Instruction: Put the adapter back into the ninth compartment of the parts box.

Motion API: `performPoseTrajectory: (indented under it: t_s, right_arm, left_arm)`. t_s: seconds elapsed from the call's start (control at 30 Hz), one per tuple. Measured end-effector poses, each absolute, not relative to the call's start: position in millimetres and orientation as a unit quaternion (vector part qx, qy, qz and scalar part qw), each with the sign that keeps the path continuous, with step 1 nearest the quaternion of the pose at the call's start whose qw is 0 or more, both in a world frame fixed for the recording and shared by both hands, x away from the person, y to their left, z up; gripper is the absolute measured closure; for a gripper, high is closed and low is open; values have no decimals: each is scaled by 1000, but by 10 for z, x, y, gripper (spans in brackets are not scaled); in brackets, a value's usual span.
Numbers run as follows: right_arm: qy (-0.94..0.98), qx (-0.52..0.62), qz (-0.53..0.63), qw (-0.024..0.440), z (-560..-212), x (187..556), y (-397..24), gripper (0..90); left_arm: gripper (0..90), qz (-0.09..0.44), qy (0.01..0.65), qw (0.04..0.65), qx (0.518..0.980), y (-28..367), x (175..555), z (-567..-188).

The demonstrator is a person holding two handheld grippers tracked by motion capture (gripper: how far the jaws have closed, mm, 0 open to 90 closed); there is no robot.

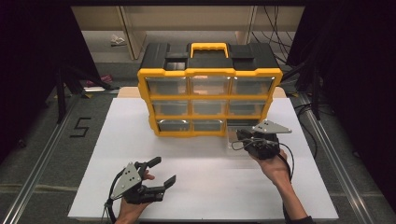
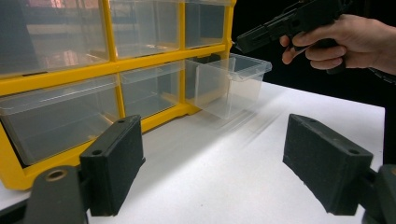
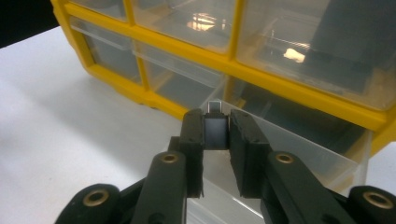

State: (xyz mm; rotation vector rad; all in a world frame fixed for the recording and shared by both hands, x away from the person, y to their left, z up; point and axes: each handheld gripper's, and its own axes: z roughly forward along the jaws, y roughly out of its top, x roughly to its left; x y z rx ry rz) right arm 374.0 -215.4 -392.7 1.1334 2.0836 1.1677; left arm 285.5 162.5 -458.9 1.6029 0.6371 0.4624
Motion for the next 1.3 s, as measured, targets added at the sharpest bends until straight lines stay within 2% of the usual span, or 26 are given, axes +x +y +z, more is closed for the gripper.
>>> performPoseTrajectory:
  t_s: [0.9,0.93,1.0,1.03,1.07,1.13,1.3]
  right_arm:
    - [759,444,408,246,-4025,3828,-2258,757]
    - [760,446,406,243,-4034,3836,-2263,678]
    - [759,449,405,242,-4035,3844,-2266,583]
    - [759,449,405,242,-4035,3844,-2266,583]
    - [756,450,410,241,-4030,3845,-2269,525]
    - [754,449,413,241,-4017,3838,-2262,477]
    - [754,439,422,247,-3971,3792,-2209,410]
  left_arm:
    - [195,202,277,627,700,1623,2854,-4589]
    - [195,202,277,627,699,1623,2853,-4588]
    - [195,202,277,627,699,1624,2853,-4588]
    - [195,202,277,627,699,1624,2853,-4588]
    - [195,201,277,627,700,1624,2853,-4588]
    - [195,201,277,627,700,1623,2853,-4588]
    - [195,201,277,627,700,1623,2854,-4589]
